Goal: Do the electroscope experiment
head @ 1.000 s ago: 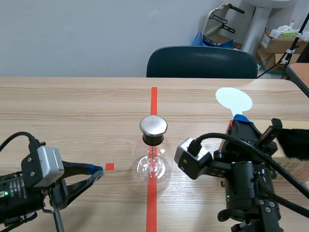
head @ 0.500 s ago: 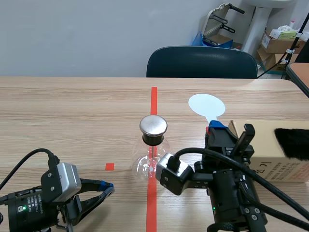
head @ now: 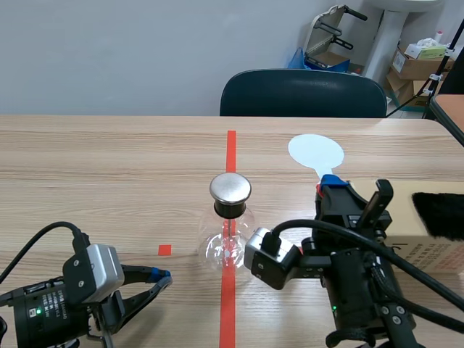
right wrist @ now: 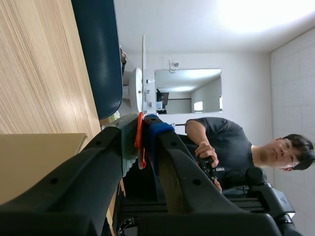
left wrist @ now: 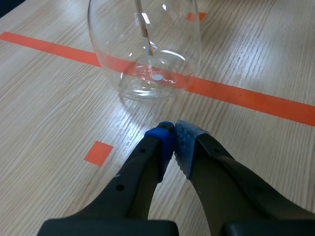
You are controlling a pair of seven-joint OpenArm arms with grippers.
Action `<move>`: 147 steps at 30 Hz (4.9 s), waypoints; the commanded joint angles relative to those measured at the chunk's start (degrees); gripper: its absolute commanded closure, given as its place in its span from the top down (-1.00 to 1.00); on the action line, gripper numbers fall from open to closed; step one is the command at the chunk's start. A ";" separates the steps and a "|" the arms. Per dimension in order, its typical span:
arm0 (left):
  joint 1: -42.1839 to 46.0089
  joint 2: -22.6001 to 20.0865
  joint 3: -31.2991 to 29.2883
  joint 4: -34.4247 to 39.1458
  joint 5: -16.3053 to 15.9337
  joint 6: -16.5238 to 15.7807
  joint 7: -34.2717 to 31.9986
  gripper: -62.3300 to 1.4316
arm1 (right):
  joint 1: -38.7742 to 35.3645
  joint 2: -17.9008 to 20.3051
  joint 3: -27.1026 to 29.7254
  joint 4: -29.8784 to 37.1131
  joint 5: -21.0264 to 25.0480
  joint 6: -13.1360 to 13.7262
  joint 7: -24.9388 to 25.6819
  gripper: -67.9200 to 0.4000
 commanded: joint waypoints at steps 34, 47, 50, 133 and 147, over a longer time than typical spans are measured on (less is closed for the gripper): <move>-9.44 -9.46 31.74 -2.54 -41.68 13.00 20.44 -0.83 | 1.42 2.08 -2.03 1.20 -0.04 -0.83 -1.40 -0.96; -9.40 -11.37 31.74 -2.54 -41.75 12.79 19.85 -0.83 | 1.42 2.05 -2.03 1.20 -0.04 -0.83 -1.38 -0.96; -9.40 -11.54 31.74 -2.54 -41.81 12.74 19.96 -0.83 | 1.42 2.05 -2.03 1.20 -0.04 -0.83 -1.38 -0.96; -9.44 -12.48 31.74 -4.90 -41.81 12.35 18.99 -0.83 | 1.42 2.08 -2.03 1.20 -0.04 -0.83 -1.77 -0.96; -9.44 -12.68 31.74 -4.90 -41.83 12.33 18.97 -0.83 | 1.42 2.10 -2.03 1.20 -0.04 -0.83 -1.77 -0.96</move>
